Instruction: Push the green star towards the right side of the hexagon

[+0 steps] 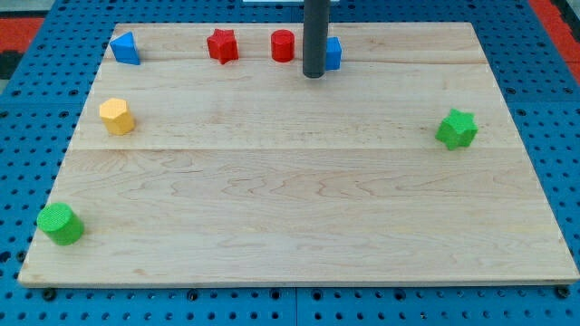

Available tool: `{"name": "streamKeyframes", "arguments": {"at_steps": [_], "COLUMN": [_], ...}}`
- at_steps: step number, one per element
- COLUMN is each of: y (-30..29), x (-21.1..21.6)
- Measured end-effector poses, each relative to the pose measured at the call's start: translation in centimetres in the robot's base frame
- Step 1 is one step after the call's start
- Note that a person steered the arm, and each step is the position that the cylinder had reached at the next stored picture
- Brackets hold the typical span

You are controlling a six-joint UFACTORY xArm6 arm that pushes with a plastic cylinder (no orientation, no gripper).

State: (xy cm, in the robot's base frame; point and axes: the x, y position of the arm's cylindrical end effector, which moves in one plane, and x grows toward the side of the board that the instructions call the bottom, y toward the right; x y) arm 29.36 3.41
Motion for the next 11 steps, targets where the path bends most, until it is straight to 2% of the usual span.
{"name": "streamKeyframes", "arguments": {"at_steps": [1,2,3,4,5,6,7,8,9,10,11], "y": [2.2,1.9,4.5,17.5,25.7,23.7,11.5,-1.7,-11.4,-8.0,-2.1], "x": [-1.6,-3.0,2.8,7.1,11.6,12.9,11.9,8.9,7.3,8.4,6.5]}}
